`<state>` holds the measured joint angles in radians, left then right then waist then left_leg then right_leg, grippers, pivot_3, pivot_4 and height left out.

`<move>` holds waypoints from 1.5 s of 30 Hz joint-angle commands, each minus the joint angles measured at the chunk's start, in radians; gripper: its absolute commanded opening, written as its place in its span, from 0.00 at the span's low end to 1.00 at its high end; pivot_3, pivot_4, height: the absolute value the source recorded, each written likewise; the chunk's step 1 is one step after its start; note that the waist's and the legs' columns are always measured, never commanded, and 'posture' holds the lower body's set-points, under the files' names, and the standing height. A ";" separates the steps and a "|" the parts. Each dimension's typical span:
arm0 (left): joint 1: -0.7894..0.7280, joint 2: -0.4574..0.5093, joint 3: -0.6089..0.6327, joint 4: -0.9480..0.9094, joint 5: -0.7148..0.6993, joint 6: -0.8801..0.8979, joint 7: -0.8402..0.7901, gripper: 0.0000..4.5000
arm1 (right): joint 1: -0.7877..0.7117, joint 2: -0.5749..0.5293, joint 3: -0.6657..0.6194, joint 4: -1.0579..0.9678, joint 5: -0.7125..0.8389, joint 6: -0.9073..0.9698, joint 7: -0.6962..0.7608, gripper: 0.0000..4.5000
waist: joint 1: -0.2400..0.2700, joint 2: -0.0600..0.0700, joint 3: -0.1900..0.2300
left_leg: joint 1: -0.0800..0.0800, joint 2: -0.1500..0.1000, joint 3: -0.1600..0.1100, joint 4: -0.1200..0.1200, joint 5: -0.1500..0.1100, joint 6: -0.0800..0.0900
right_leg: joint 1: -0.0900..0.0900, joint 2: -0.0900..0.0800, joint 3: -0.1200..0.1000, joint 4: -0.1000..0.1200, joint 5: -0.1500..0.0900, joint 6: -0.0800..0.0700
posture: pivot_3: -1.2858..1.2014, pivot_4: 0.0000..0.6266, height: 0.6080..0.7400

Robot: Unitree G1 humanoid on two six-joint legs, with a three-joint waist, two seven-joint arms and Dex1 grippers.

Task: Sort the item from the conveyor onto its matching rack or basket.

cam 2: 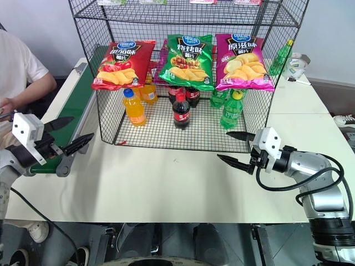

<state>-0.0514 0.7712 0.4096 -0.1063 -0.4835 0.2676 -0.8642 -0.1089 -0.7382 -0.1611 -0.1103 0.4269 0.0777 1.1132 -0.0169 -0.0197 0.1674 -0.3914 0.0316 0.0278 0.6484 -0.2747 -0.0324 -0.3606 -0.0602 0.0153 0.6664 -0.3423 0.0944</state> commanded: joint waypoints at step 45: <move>-0.023 -0.086 -0.063 0.072 0.070 -0.151 0.033 1.00 | -0.042 -0.006 0.037 0.028 -0.054 -0.084 -0.010 0.86 | 0.000 0.000 0.000 | 0.000 0.000 0.000 0.000 0.000 0.000 | 0.000 0.000 0.000 0.000 0.000 0.000 | 0.52 0.24 0.99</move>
<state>-0.0688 0.6851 0.3285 -0.0357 -0.4221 0.1465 -0.8340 -0.1343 -0.7404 -0.1186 -0.0679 0.3719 0.0125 1.1032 -0.0168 -0.0197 0.1674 -0.3914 0.0316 0.0279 0.6488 -0.2747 -0.0323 -0.3606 -0.0601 0.0152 0.6666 -0.3422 0.0945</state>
